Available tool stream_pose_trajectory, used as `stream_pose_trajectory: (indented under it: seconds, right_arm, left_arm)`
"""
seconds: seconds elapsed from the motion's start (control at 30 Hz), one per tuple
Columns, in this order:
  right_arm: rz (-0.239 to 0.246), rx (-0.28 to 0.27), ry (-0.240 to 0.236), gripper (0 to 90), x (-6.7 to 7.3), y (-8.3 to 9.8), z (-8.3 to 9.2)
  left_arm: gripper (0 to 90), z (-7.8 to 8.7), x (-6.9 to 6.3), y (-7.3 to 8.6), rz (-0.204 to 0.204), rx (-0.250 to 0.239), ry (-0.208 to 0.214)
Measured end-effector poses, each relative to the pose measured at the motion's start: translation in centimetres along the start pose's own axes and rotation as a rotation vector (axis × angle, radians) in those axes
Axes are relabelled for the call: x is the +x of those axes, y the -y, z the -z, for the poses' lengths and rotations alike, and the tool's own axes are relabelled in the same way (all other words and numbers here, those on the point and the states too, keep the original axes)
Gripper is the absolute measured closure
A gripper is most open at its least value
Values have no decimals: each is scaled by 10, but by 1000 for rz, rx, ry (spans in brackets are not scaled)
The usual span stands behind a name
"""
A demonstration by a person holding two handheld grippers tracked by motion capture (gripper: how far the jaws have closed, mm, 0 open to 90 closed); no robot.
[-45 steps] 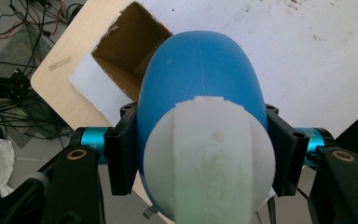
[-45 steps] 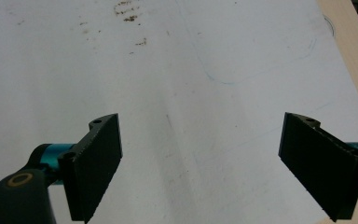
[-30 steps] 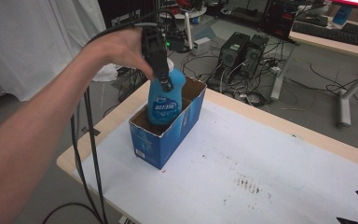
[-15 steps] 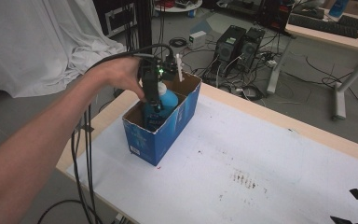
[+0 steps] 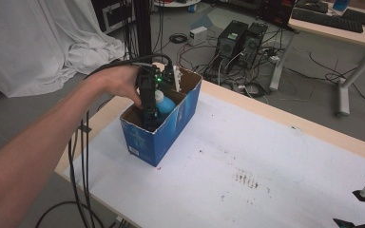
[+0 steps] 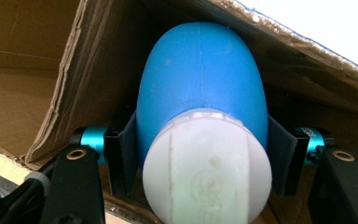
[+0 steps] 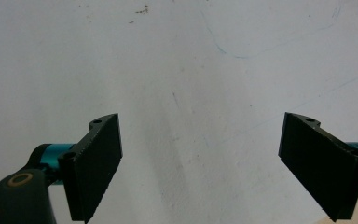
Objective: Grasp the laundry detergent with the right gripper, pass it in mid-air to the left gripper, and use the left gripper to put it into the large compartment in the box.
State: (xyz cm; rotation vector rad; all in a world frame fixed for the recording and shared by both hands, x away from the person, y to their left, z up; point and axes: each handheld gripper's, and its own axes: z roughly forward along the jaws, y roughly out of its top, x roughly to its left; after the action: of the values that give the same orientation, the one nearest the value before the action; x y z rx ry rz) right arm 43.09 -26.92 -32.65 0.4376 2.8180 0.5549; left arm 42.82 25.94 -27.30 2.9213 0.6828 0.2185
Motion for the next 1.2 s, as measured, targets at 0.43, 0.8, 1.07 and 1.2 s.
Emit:
stream_pose_trajectory:
  seconds: [0.43, 0.8, 1.07, 1.2]
  right_arm:
    - [2, 2, 1, 128, 1, -1, -2]
    - [-1, -4, -1, 128, 3, 1, -3]
    - [0, 0, -6, 128, 5, 0, -5]
    - [3, -1, -5, 128, 6, 0, -5]
  left_arm:
    - [379, 0, -2, 0, -16, 7, -9]
    - [370, -1, 2, -4, 4, 17, -5]
    - [314, 10, 3, -6, 3, -4, -14]
    - [288, 14, 4, -8, 2, 9, -22]
